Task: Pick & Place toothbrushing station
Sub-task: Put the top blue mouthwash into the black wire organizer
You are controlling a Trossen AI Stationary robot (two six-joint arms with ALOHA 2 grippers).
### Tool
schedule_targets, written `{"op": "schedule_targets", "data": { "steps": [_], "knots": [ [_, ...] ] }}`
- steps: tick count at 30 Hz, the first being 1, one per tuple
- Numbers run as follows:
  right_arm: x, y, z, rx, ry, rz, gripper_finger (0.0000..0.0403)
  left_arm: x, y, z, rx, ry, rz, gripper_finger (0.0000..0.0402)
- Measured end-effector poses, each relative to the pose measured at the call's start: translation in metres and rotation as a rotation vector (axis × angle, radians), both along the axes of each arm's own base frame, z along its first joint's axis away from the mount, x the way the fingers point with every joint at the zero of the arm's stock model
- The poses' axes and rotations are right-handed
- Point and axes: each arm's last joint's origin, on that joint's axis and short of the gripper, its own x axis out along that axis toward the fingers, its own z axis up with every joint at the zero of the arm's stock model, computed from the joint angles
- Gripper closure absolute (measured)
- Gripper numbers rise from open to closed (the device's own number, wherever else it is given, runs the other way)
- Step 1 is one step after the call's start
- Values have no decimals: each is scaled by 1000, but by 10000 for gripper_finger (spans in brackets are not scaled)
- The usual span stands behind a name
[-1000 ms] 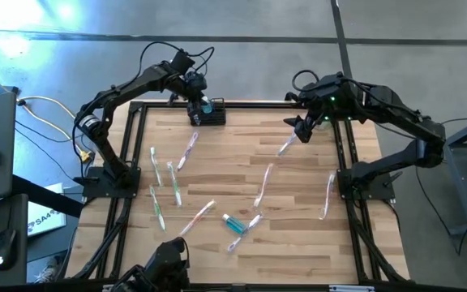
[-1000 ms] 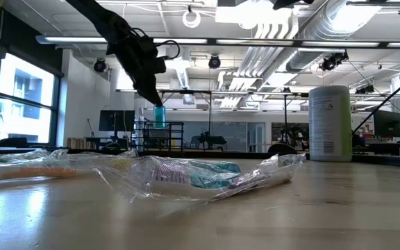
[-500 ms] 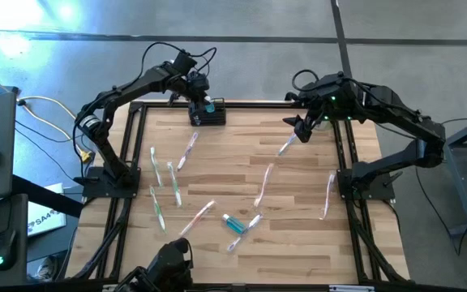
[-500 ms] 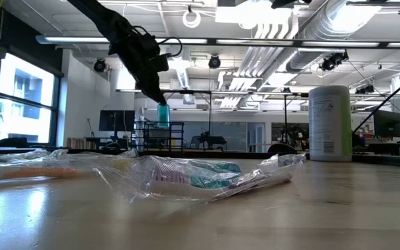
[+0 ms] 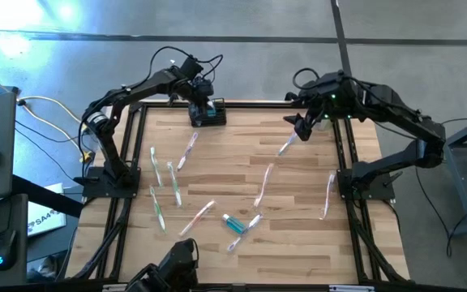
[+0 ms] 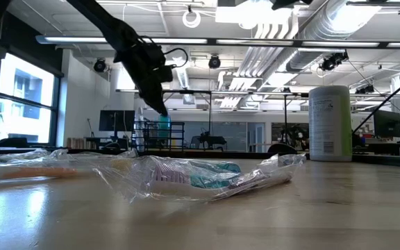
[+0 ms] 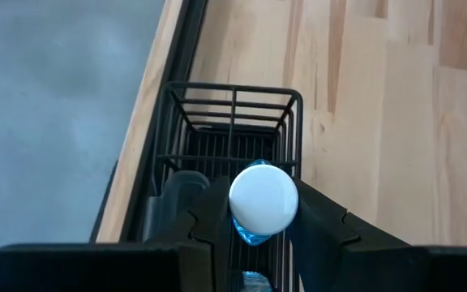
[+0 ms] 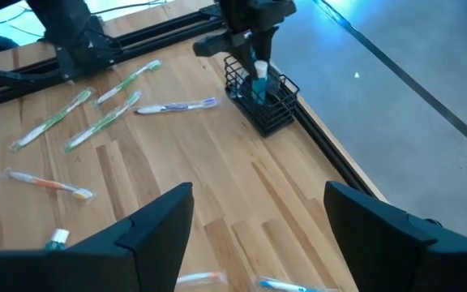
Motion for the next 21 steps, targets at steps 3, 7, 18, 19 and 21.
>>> {"op": "schedule_targets", "data": {
  "steps": [3, 7, 18, 19, 21],
  "knots": [
    [-1, -2, 0, 4, -1, -6, 132, 1, 1, -3, -11, 3, 5, 310],
    [-1, -4, 0, 12, -3, 2, 132, 3, 2, -10, -13, 12, 17, 310],
    [-1, -5, 1, -6, -8, 8, 132, -1, -3, -36, -30, 41, 30, 310],
    [-1, -6, 1, -7, -11, 4, 132, -1, -3, -36, -28, 36, 32, 310],
    [-2, -8, 1, -5, -12, -2, 132, 0, -2, -35, -18, 23, 36, 310]
  ]
}}
